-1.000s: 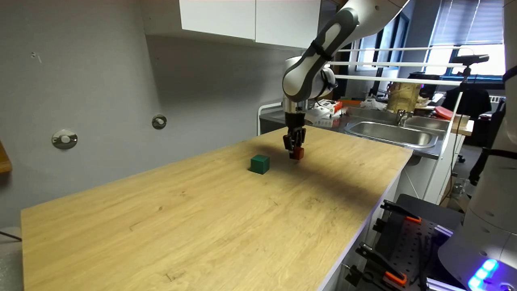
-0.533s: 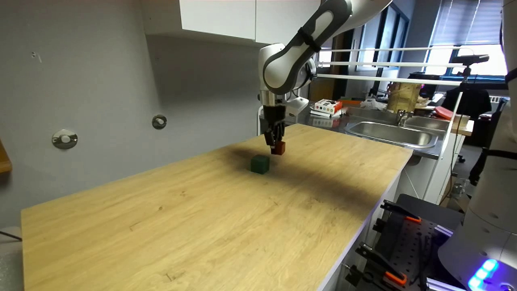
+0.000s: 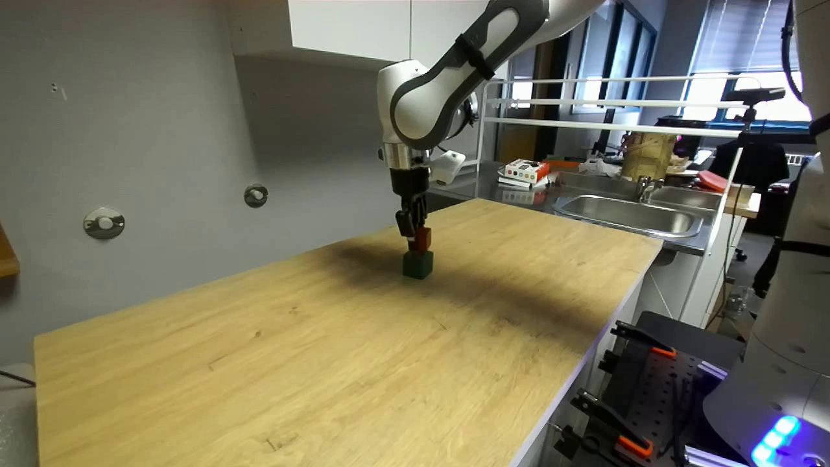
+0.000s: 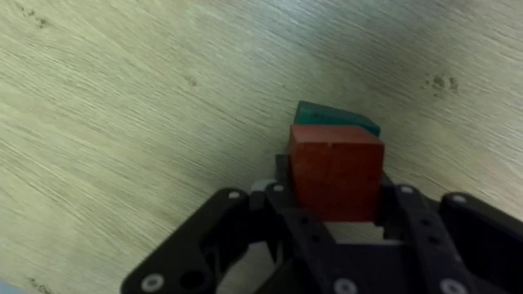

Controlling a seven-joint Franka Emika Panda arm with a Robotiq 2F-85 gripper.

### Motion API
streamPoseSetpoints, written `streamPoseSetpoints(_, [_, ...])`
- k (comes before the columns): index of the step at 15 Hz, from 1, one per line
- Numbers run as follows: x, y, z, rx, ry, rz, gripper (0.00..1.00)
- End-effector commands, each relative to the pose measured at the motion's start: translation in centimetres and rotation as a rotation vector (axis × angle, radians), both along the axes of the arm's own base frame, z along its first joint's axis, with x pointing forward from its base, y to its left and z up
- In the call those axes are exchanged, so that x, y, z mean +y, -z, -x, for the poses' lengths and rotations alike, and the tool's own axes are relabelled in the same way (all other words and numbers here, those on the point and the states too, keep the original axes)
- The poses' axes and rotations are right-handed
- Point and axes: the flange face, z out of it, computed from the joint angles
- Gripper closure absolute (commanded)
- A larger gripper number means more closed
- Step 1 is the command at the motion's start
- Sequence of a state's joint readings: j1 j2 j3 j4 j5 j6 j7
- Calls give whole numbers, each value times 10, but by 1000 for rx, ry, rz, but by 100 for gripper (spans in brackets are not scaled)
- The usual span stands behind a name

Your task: Put the orange block on the green block

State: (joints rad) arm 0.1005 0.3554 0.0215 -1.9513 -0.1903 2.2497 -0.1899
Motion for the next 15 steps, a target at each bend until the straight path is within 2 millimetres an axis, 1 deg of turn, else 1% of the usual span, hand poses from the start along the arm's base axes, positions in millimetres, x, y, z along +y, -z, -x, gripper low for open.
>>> streamPoseSetpoints(1, [12,3,-12,13,-18,28,80])
streamPoseSetpoints(4, [12,10,-16,26,-21,29,80])
streamPoseSetpoints(5, [11,12,-17,30,-18,29,77])
streamPoseSetpoints(6, [11,11,-19,31,-16,27,44])
streamPoseSetpoints(7, [10,12,-19,33,-14,27,31])
streamPoseSetpoints(8, [9,11,-20,33,-11,27,28])
streamPoseSetpoints(11, [7,11,-19,39,-8,26,3])
streamPoseSetpoints(12, [6,10,-19,40,-7,28,0])
streamPoseSetpoints(15, [4,8,-16,40,5,34,0])
